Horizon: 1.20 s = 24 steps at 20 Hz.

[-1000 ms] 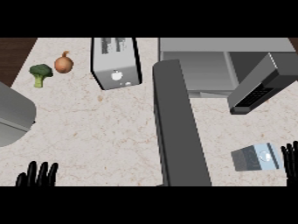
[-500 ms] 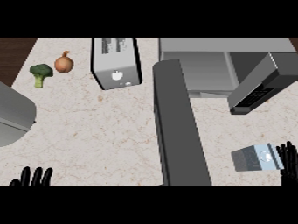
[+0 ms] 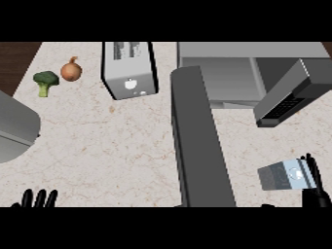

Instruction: Pick up the milk, place it into the microwave and close the microwave

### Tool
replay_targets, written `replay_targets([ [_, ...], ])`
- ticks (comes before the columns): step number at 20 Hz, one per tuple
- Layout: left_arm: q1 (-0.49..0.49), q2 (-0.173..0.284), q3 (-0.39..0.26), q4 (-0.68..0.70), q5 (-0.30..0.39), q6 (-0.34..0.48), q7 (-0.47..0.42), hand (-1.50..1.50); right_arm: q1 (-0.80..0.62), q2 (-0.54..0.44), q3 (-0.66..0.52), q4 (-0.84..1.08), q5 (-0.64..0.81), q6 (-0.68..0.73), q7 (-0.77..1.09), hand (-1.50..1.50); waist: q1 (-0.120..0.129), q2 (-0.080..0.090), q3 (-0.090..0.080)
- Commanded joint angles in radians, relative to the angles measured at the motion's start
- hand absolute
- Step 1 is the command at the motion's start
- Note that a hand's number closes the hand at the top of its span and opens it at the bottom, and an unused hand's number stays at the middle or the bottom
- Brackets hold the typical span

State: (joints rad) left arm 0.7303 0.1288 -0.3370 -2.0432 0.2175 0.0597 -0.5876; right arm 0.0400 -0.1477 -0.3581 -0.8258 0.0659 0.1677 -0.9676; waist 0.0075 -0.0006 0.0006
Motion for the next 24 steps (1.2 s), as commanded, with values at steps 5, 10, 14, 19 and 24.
replay_targets([
  [5, 0.048, -0.001, -0.072, -0.048, -0.054, 0.046, 0.003, -1.50, -0.060, -0.024, 0.017, 0.116, -0.012, 0.041, -0.091, -1.50, 0.000, 0.000, 0.000],
  [10, -0.011, -0.003, -0.045, 0.026, -0.022, 0.036, -0.013, -1.50, -0.110, 0.005, 0.031, 0.114, -0.029, -0.010, -0.046, -1.50, -0.002, 0.000, 0.000],
  [14, 0.053, 0.026, -0.030, 0.090, -0.004, -0.016, -0.137, -1.50, -0.117, 0.004, -0.007, 0.121, -0.051, -0.081, -0.052, -1.50, 0.002, -0.001, 0.000],
  [19, -0.002, 0.020, -0.035, 0.018, -0.007, 0.037, -0.021, -1.50, -0.207, -0.046, 0.003, 0.187, 0.021, -0.189, -0.068, 1.50, 0.001, 0.002, 0.000],
  [24, 0.015, 0.009, -0.082, 0.026, -0.034, 0.049, -0.046, -1.50, -0.246, -0.015, -0.040, 0.239, -0.006, -0.274, -0.117, 1.50, 0.002, 0.002, 0.000],
])
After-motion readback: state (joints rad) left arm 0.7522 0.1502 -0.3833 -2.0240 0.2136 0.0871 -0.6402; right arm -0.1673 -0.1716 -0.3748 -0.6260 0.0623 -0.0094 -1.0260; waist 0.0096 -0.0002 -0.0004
